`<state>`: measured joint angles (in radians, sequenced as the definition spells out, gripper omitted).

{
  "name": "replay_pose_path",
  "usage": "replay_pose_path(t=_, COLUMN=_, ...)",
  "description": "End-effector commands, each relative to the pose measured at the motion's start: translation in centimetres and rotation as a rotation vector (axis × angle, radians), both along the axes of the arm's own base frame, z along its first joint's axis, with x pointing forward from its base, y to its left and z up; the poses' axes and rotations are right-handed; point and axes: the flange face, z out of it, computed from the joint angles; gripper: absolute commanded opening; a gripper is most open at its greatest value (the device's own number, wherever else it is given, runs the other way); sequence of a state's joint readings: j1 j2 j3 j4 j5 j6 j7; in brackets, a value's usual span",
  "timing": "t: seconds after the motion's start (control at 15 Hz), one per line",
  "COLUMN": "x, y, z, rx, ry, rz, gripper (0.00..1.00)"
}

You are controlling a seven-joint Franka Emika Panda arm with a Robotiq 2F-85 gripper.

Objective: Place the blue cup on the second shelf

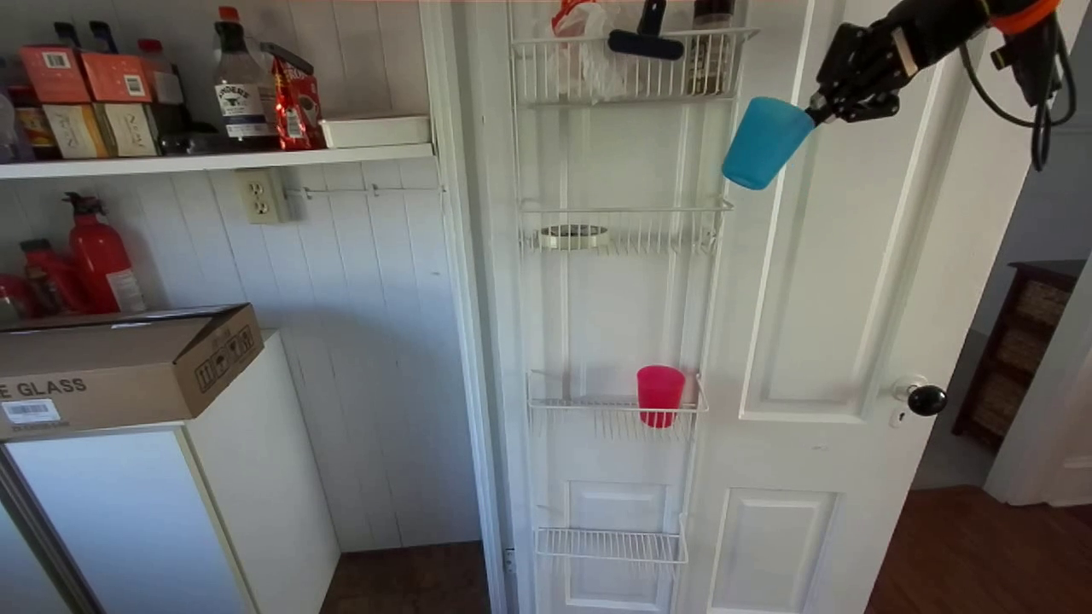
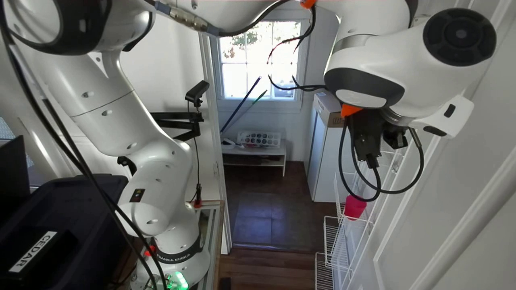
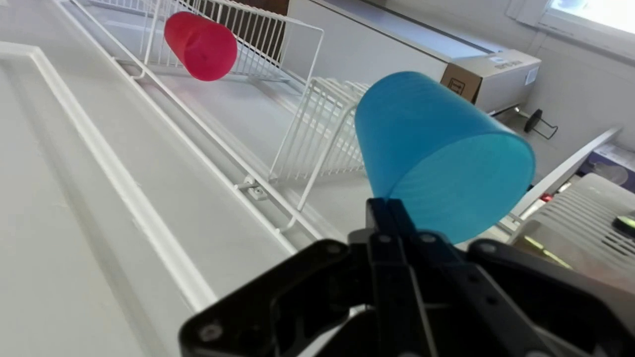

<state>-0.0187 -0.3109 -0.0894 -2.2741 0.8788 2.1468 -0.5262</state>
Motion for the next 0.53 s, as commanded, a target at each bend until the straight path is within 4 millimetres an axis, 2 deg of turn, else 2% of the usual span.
replay_pose_path(t=0.0, x=1.3, y=2.0, z=0.5, rx=0.074, ry=-0.032, rz=-0.1, gripper=0.0)
replay_pose_path(t=0.47, x=3.8, y=4.7, z=-2.5, rx=-0.012, ry=-0.028, rz=-0.209, gripper=0.0)
